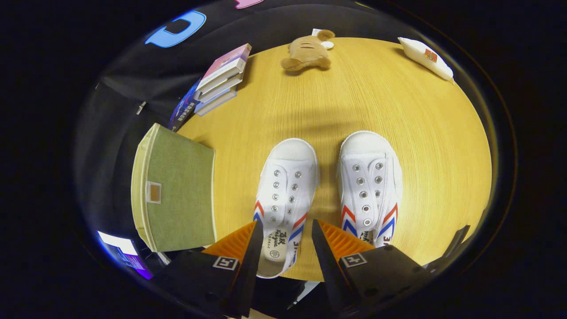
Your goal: Open the storage box then place both shoes into the box .Put the left shoe in first, then the right shoe, with the right side of both shoes facing outward in a uniform manner.
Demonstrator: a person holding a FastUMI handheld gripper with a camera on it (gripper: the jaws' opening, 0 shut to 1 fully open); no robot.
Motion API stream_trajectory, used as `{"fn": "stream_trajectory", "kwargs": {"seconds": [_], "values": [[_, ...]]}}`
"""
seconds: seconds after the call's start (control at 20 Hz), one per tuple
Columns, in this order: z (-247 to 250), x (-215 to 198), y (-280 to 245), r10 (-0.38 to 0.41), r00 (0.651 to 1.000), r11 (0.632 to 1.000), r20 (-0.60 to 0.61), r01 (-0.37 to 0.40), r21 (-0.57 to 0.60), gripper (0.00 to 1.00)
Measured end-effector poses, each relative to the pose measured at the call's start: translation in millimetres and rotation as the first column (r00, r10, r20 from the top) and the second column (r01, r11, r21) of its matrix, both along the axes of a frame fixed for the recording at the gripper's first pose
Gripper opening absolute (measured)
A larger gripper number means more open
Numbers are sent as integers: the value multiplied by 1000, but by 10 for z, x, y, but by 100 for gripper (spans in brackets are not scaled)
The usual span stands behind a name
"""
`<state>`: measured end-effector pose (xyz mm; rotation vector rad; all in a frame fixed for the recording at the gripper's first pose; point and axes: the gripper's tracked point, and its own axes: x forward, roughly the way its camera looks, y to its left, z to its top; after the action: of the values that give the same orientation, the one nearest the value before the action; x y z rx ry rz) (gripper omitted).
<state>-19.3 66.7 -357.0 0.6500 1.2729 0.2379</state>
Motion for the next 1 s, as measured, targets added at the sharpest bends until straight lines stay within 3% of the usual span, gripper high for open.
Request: {"fn": "stream_trajectory", "kwargs": {"seconds": [0.2,0.3,0.4,0.45,0.5,0.55,0.65,0.85,1.0], "values": [[-177,33,80,33,999,999,-31,-34,-39,68],[-294,14,96,50,998,995,-48,-54,-81,50],[-374,-22,135,69,996,991,-64,-75,-107,48],[-400,-30,139,72,995,989,-69,-80,-121,37],[-421,-50,116,73,994,986,-80,-84,-142,36],[-417,-41,106,58,994,987,-88,-70,-146,23],[-375,-41,105,8,995,992,-102,-21,-123,10],[-215,-45,30,-15,997,989,-74,4,-149,7],[-33,-101,29,-57,993,993,-99,46,-106,7]]}}
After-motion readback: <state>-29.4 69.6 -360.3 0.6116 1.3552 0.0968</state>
